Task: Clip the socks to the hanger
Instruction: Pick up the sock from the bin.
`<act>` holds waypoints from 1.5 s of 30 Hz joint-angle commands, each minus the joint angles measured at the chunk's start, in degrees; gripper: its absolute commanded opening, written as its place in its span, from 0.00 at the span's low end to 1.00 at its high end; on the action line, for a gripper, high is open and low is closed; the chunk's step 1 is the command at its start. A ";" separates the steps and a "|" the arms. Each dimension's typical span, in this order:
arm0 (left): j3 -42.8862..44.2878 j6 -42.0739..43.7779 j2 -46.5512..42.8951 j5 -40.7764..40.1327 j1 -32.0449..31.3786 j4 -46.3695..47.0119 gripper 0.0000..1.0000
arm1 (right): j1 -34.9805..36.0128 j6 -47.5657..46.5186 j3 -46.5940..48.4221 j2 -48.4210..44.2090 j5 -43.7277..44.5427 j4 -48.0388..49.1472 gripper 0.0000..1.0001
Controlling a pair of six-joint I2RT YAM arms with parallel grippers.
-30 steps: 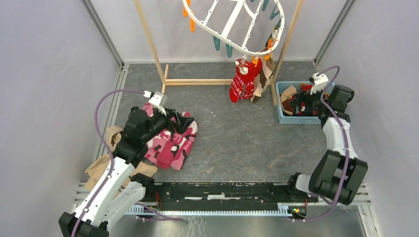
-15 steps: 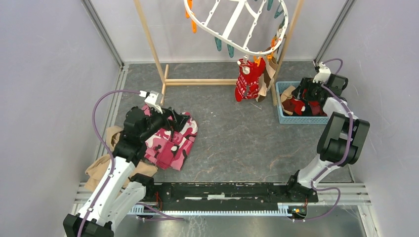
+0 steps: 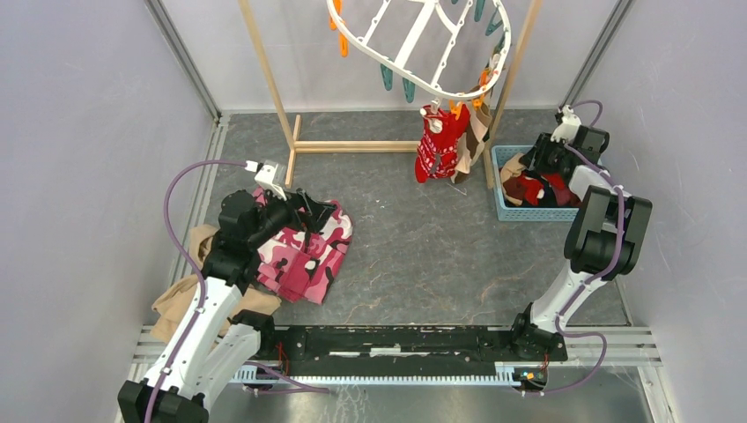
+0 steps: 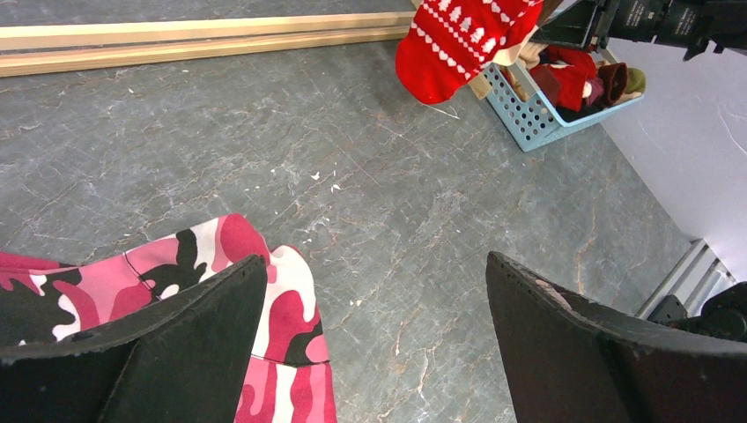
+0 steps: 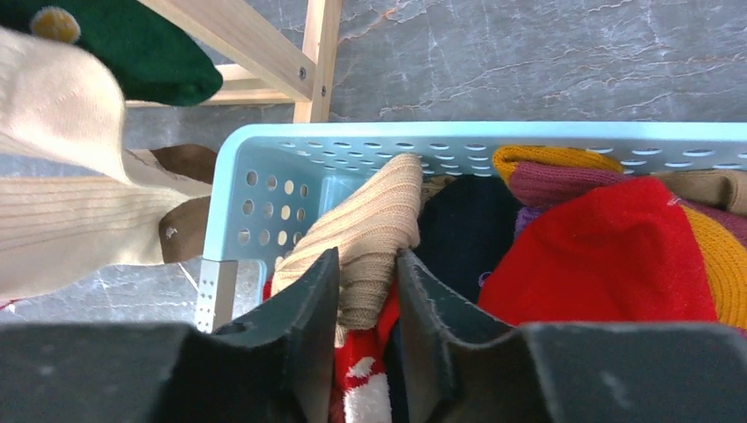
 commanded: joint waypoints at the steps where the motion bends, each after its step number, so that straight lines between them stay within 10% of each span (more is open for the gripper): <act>1: -0.06 -1.92 -0.08 2.13 0.76 3.07 0.98 | 0.08 0.41 1.41 -2.06 -0.83 3.42 0.28; 10: -0.31 -2.20 -0.60 3.39 0.95 3.72 0.98 | -1.25 -0.46 -2.79 -12.43 -4.58 5.37 0.02; 45: -3.67 -7.31 -0.38 17.18 1.13 15.72 0.97 | -6.38 -15.57 0.78 -39.61 -13.47 -6.56 0.02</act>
